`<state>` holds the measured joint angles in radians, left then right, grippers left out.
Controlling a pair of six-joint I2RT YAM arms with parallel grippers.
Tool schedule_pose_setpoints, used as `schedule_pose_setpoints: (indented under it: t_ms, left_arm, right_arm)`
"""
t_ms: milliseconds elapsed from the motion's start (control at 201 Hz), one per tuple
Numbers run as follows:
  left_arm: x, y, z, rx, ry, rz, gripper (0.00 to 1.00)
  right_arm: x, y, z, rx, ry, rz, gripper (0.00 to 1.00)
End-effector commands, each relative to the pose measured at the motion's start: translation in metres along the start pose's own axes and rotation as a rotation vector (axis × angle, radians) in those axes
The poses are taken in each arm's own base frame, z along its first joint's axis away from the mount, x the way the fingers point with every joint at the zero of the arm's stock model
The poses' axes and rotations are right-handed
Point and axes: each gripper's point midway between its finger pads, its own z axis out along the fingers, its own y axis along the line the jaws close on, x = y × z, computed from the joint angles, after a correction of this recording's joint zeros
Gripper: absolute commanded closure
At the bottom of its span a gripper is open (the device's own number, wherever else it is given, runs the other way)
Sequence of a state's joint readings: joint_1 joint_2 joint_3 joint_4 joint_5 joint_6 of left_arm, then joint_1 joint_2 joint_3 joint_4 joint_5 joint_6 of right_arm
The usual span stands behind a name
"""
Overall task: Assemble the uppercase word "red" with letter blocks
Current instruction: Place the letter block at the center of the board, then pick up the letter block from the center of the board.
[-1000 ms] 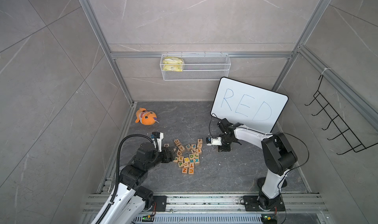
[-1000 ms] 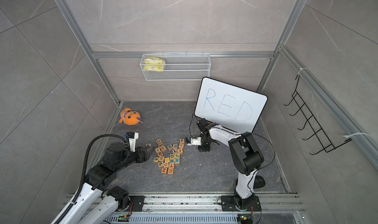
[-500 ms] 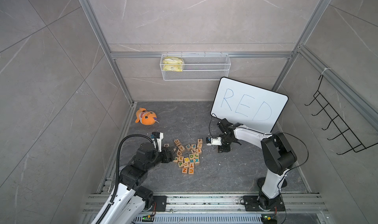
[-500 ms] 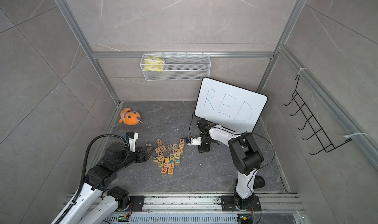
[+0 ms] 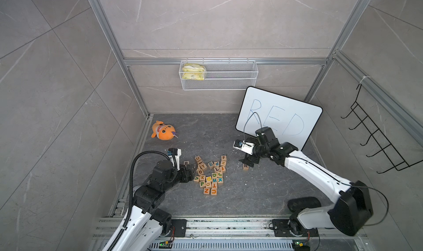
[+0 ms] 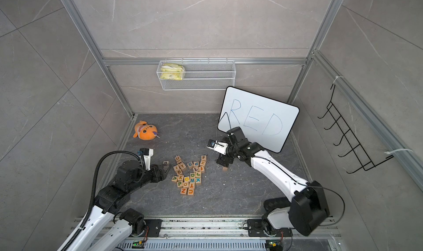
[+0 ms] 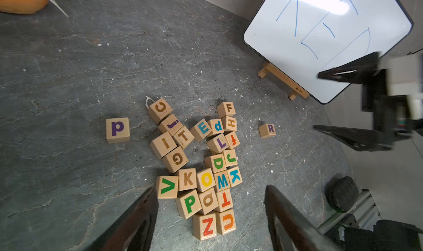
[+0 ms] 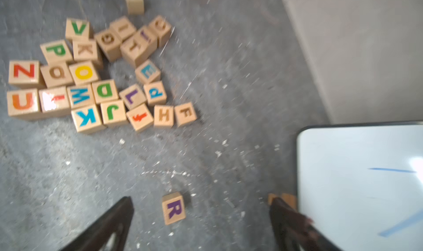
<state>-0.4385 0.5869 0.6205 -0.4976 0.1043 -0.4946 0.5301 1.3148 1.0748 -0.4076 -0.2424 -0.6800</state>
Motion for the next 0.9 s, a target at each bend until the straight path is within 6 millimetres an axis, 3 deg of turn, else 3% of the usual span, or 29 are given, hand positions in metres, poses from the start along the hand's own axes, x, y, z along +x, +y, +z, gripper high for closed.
schedule_pose_setpoints:
  t_ms: [0,95,219,408,488,647,891]
  left_arm:
    - [-0.014,0.002,-0.009,-0.039,-0.045,0.023,0.22]
    - [-0.016,0.005,-0.010,-0.055,-0.055,0.024,0.22]
    - [-0.017,0.008,-0.012,-0.064,-0.071,0.025,0.22]
    - [-0.016,0.012,-0.011,-0.087,-0.070,0.016,0.20]
    - [-0.015,0.017,-0.010,-0.116,-0.056,0.003,0.20]
    - [-0.013,0.018,-0.006,-0.127,-0.029,-0.003,0.19]
    - [-0.006,0.015,0.003,-0.108,0.027,0.016,0.20]
  right_arm:
    - [-0.035,-0.022,-0.023,0.106,-0.171,0.298,0.00]
    - [-0.026,-0.050,-0.041,0.250,-0.131,0.538,0.00]
    - [-0.006,-0.054,-0.052,0.333,-0.112,0.733,0.00]
    - [0.023,-0.040,-0.062,0.375,-0.127,0.937,0.00]
    - [0.048,-0.041,-0.067,0.471,-0.073,1.021,0.00]
    - [0.090,-0.024,-0.069,0.533,0.111,1.104,0.00]
    - [0.114,0.015,-0.057,0.419,0.162,1.131,0.01]
